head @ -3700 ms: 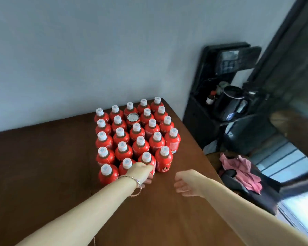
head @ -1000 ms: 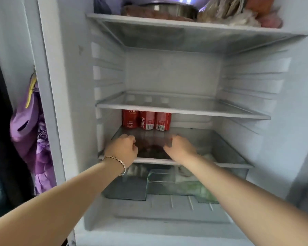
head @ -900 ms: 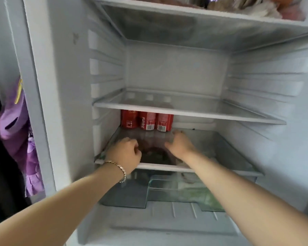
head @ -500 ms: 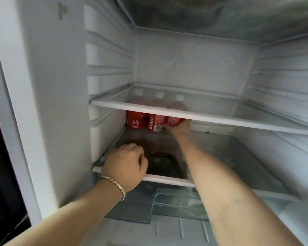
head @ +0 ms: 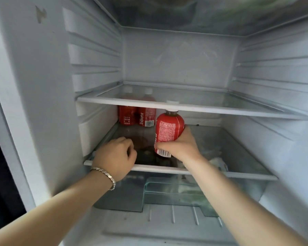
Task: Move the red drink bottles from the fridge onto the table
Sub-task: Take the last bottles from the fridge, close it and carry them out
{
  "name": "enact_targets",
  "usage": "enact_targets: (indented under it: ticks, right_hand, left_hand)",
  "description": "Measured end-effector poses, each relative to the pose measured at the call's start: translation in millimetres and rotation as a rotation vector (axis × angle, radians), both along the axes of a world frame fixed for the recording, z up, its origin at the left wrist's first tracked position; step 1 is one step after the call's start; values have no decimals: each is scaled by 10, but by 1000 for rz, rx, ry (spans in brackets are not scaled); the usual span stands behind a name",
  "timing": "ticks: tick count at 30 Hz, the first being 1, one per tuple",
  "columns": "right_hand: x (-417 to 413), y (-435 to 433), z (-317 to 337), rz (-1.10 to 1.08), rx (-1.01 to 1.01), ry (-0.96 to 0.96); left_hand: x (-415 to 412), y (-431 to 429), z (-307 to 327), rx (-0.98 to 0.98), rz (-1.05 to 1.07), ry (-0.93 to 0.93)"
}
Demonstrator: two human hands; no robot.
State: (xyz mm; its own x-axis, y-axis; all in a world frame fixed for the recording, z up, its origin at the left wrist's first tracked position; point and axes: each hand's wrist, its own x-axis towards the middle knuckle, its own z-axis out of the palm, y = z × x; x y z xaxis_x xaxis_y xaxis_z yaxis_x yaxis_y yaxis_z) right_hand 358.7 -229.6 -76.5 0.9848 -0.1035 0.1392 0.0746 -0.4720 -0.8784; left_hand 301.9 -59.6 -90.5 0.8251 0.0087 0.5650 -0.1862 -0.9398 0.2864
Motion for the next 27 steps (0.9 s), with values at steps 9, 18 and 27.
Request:
enact_targets:
  ticks: [9, 18, 27]
  right_hand:
    - [-669, -61, 37, 17, 134, -165]
    - [-1029, 226, 59, 225, 89, -178]
    - [-422, 308, 234, 823, -17, 46]
  left_hand:
    - [-216, -75, 96, -369, -80, -294]
    - [-638, -296, 892, 65, -127, -116]
    - [-564, -4, 1002, 208, 181, -60]
